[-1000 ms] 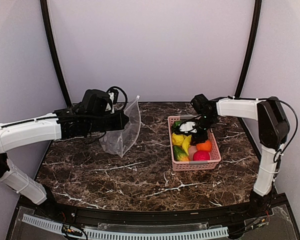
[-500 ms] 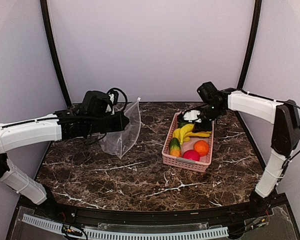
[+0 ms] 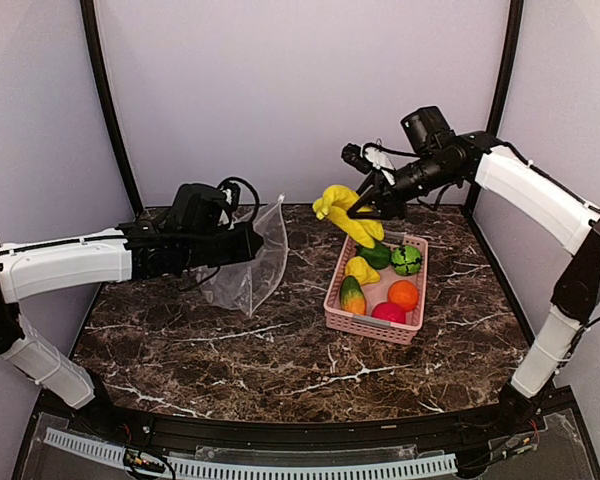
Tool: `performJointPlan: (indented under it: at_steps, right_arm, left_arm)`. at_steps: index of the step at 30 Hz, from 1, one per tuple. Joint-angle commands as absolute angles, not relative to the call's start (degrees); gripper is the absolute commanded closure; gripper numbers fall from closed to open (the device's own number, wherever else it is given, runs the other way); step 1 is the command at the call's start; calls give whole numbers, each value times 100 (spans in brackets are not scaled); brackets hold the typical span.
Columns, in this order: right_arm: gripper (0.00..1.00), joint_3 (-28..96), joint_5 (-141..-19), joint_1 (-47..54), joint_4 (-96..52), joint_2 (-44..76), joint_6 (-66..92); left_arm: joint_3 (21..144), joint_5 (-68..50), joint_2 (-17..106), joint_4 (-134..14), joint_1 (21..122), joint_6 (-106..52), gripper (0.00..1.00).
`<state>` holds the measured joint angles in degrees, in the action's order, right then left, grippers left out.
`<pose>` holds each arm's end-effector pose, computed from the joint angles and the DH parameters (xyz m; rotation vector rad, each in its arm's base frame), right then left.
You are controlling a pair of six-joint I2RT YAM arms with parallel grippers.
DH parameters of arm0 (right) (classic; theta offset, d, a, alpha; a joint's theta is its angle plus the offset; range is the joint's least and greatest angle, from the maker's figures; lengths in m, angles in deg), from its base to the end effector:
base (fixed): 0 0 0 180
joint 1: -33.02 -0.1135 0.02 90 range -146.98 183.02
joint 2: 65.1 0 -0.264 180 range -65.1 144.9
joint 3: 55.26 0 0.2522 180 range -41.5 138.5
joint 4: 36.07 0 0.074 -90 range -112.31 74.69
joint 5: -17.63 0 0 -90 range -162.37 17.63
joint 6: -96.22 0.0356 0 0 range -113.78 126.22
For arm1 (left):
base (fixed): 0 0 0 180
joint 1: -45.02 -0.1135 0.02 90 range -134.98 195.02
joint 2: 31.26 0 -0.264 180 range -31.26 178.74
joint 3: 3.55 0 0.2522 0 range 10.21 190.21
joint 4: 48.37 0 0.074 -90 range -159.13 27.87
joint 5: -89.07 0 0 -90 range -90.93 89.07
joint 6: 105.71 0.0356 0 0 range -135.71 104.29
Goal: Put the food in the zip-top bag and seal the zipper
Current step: Pick up the fake fruit from the bin, then place the fake fruit in the zipper food storage bag.
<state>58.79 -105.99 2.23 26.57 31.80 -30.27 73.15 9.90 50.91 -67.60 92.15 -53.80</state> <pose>0.3038 0.2040 0.3760 -1.4894 1.7323 0.6380 0.2322 -0.2403 0.3055 0.0379 2.0769 -0.7548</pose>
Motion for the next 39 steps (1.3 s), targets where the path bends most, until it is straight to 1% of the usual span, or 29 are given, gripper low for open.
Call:
performJointPlan:
  at_steps: [1, 8, 13, 17, 19, 23, 27, 31, 34, 39]
  right_arm:
    - [88, 6332, -12061, -304, 2701, 3507, -1664]
    - [89, 6642, -12729, -621, 2756, 4135, -616]
    - [89, 6419, -13413, -660, 2347, 4375, 284]
    - [89, 6289, -13530, -757, 2169, 4536, 734]
    - [89, 6203, -13339, -796, 2076, 4555, 1068]
    - [91, 6000, -12330, -821, 1982, 4594, 1783]
    - [94, 5816, -11627, -816, 1959, 4619, 2228]
    - [96, 5866, -11245, -811, 2012, 4729, 2438]
    - [100, 5939, -11004, -764, 2072, 4870, 2633]
    - [100, 5969, -10753, -638, 2112, 5031, 2821]
  left_arm:
    - [7335, 1095, 5146, -6514, 9195, -5557, 95]
    - [7420, 1135, 5185, -6451, 9195, -5546, 96]
    - [7314, 1144, 5133, -6258, 9195, -5510, 97]
    - [7152, 1283, 5017, -6007, 9195, -5583, 98]
    - [7102, 1329, 4960, -5894, 9195, -5583, 99]
    - [7032, 1417, 4887, -5764, 9200, -5527, 99]
    - [7050, 1685, 4861, -5831, 9279, -5343, 99]
    - [7047, 1634, 4932, -5772, 9320, -5278, 99]
    - [7079, 1609, 5022, -5744, 9377, -5268, 99]
    - [7104, 1732, 5115, -5708, 9498, -5157, 99]
